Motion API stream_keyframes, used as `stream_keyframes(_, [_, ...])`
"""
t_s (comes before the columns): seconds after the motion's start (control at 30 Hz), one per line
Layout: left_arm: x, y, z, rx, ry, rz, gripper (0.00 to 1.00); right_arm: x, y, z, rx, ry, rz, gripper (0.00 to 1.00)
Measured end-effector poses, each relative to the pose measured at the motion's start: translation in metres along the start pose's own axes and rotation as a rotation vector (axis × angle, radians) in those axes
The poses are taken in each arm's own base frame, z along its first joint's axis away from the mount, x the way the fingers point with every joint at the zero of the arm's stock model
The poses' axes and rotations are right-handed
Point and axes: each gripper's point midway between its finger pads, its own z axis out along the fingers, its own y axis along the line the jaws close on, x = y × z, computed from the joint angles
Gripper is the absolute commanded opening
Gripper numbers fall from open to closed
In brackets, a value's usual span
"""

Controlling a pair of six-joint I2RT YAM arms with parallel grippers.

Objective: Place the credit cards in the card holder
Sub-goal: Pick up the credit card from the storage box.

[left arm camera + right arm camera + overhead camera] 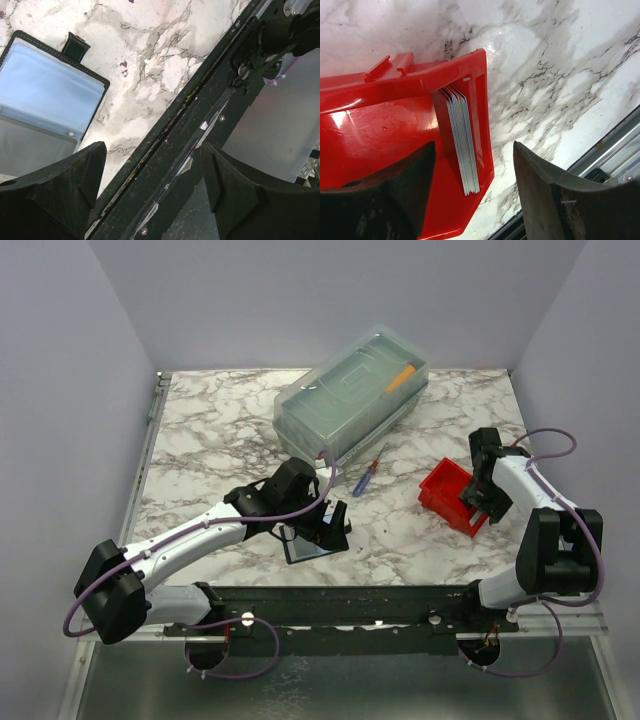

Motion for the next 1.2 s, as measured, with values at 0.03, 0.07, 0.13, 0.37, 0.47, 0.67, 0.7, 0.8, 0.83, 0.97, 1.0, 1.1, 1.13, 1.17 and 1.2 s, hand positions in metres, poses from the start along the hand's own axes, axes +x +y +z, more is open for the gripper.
stream_keyframes(0.03, [0.0, 0.0, 0.0, 0.0, 0.0, 0.0, 0.83, 0.0004, -0.0003, -0.0001, 0.001, 0.002, -0.001, 0.64])
stream_keyframes(0.07, [0.0, 0.0, 0.0, 0.0, 0.0, 0.001, 0.83, 0.0008, -0.0006, -0.0002, 0.002, 0.003, -0.001, 0.63])
stream_keyframes(0.13, [0.0, 0.0, 0.0, 0.0, 0.0, 0.002, 0.83, 0.0013, -0.0008, -0.0006, 0.002, 0.007, -0.003, 0.62])
stream_keyframes(0.37, [0.0007, -0.0006, 0.0002, 0.002, 0.002, 0.006, 0.83, 0.0045, -0.0032, -0.0016, 0.009, 0.021, -0.009, 0.55])
stream_keyframes(0.47, [0.0013, -0.002, 0.0005, 0.005, 0.004, 0.011, 0.83, 0.0057, -0.0043, -0.0018, 0.013, 0.026, -0.011, 0.48])
stream_keyframes(0.67, [0.0021, -0.0029, 0.0009, 0.007, 0.007, 0.014, 0.83, 0.0066, -0.0061, -0.0043, 0.022, 0.034, -0.005, 0.43])
stream_keyframes(0.7, [0.0023, -0.0032, 0.0009, 0.007, 0.007, 0.015, 0.83, 0.0062, -0.006, -0.0048, 0.022, 0.034, -0.002, 0.43])
stream_keyframes(0.8, [0.0024, -0.0032, 0.001, 0.007, 0.007, 0.018, 0.83, 0.0067, -0.0068, -0.0057, 0.025, 0.038, 0.0, 0.43])
stream_keyframes(0.83, [0.0024, -0.0032, 0.001, 0.007, 0.007, 0.018, 0.83, 0.0072, -0.0074, -0.0059, 0.027, 0.04, 0.0, 0.43])
stream_keyframes(0.97, [0.0027, -0.0032, 0.0012, 0.008, 0.008, 0.019, 0.83, 0.0085, -0.0087, -0.0064, 0.032, 0.045, 0.0, 0.39])
stream_keyframes(1.0, [0.0027, -0.0033, 0.0014, 0.008, 0.009, 0.02, 0.83, 0.0086, -0.0087, -0.0065, 0.032, 0.046, 0.002, 0.36])
stream_keyframes(1.1, [0.0032, -0.003, 0.0018, 0.007, 0.011, 0.021, 0.83, 0.0087, -0.0095, -0.0077, 0.031, 0.045, 0.002, 0.29])
stream_keyframes(1.13, [0.0033, -0.003, 0.0019, 0.007, 0.012, 0.021, 0.83, 0.0084, -0.0097, -0.0084, 0.03, 0.043, 0.004, 0.28])
stream_keyframes(1.17, [0.0034, -0.0032, 0.002, 0.008, 0.012, 0.022, 0.83, 0.0083, -0.01, -0.009, 0.029, 0.042, 0.004, 0.27])
stream_keyframes(1.2, [0.0036, -0.0034, 0.002, 0.008, 0.013, 0.022, 0.83, 0.0081, -0.0101, -0.0096, 0.027, 0.041, 0.005, 0.27])
